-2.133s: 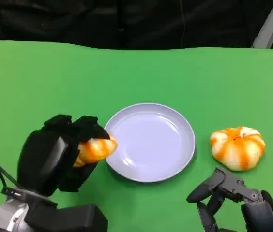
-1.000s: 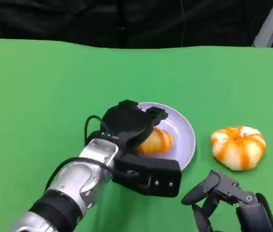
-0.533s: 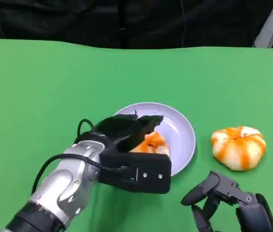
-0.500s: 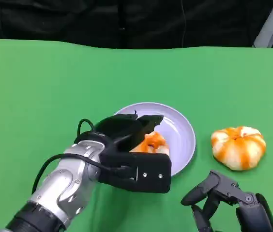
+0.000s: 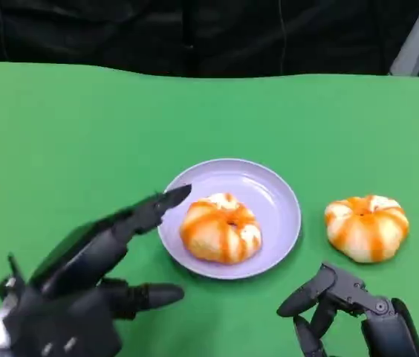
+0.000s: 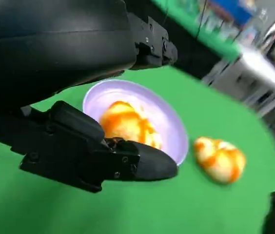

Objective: Grasp the bread from the table and place it into the plate.

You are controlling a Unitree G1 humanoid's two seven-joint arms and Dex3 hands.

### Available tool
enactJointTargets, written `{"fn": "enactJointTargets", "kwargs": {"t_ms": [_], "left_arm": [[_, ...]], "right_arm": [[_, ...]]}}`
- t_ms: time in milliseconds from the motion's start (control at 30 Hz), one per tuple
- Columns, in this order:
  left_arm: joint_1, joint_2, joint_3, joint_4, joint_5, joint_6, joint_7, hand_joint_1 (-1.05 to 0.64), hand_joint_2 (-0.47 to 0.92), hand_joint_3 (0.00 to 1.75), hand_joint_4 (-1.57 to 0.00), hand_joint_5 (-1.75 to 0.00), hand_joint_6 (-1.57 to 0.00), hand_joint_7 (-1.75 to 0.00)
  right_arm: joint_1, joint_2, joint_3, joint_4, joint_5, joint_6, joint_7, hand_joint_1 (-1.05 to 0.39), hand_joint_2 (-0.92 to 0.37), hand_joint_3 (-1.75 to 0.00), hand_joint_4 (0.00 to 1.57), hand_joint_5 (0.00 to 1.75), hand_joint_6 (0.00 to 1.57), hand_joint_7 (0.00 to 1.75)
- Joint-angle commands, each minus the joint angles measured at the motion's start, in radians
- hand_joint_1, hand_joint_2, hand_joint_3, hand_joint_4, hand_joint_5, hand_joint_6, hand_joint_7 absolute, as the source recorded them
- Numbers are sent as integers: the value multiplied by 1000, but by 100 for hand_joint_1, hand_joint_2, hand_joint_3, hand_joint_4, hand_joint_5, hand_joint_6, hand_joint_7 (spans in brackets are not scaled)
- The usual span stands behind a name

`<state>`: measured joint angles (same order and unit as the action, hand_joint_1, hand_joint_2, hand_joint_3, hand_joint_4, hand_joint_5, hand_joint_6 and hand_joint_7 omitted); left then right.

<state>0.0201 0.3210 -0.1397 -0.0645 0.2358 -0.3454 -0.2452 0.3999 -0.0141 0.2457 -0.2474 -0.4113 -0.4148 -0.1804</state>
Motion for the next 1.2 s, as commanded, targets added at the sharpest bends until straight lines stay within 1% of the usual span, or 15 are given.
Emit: {"fn": "enactJointTargets", "kwargs": {"t_ms": [33, 100, 133, 167, 200, 233, 300, 333, 367, 400, 433, 467, 533, 733, 1200], "left_arm": [[62, -37, 57, 61, -63, -154, 78, -43, 92, 28, -43, -29, -40, -16], [61, -40, 61, 75, -63, -174, 78, -42, 92, 28, -44, -31, -42, -16], [98, -67, 78, 74, -153, -192, 66, -42, 92, 28, -44, -31, -42, -16], [127, -87, 92, 73, -222, -205, 56, -30, 92, 27, -64, -57, -66, -27], [146, -100, 101, 73, -272, -215, 47, -25, 92, 26, -68, -71, -74, -30], [156, -106, 106, 74, -300, -221, 39, -23, 92, 26, -71, -79, -80, -32], [187, -119, 109, 60, -341, -218, 26, -21, 92, 26, -72, -84, -83, -33], [209, -128, 110, 48, -367, -213, 20, -6, 82, 57, -83, -100, -94, -45], [225, -135, 112, 39, -385, -210, 15, -1, 73, 78, -86, -107, -96, -53], [261, -144, 114, 12, -374, -209, 30, 2, 68, 90, -87, -110, -97, -57], [284, -151, 116, -8, -356, -209, 42, 4, 55, 115, -89, -146, -92, -106], [300, -156, 119, -21, -339, -209, 50, 5, 49, 127, -89, -160, -87, -130], [307, -162, 122, -24, -318, -208, 54, 7, 39, 143, -91, -172, -82, -155], [281, -168, 127, 32, -318, -240, 37, 7, 30, 150, -88, -175, -78, -161], [267, -197, 133, 73, -245, -300, 67, 2, 32, 148, -90, -175, -81, -158]], "right_arm": [[12, -7, -9, -14, 22, -2, 3, -14, -44, -117, 79, 165, 71, 124], [12, -7, -9, -14, 23, -2, 3, -14, -44, -117, 79, 165, 71, 124], [14, -7, -10, -20, 19, 2, 2, -14, -44, -117, 79, 165, 71, 124], [15, -6, -10, -25, 16, 4, 2, -14, -43, -119, 80, 163, 72, 125], [16, -5, -10, -29, 14, 6, 1, -13, -42, -120, 80, 162, 72, 125], [17, -5, -10, -31, 13, 8, 1, -13, -41, -121, 81, 162, 72, 125], [18, -10, -15, -29, 23, 3, 5, -13, -41, -121, 81, 161, 72, 125], [19, -13, -19, -27, 31, 0, 8, -13, -41, -121, 81, 162, 72, 125], [19, -15, -22, -26, 36, -2, 10, -13, -41, -121, 81, 162, 72, 125], [21, -20, -28, -27, 41, -3, 13, -13, -41, -121, 81, 162, 72, 125], [22, -23, -32, -27, 43, -3, 15, -13, -41, -121, 80, 162, 72, 125], [22, -25, -34, -27, 45, -5, 17, -12, -41, -122, 80, 162, 72, 125], [21, -25, -35, -24, 49, -9, 18, -12, -41, -122, 80, 162, 72, 125], [21, -21, -30, -30, 36, -7, 17, -13, -39, -124, 80, 162, 72, 125], [42, -27, -42, -37, 54, -14, 22, -13, -41, -123, 78, 161, 72, 123]]}}
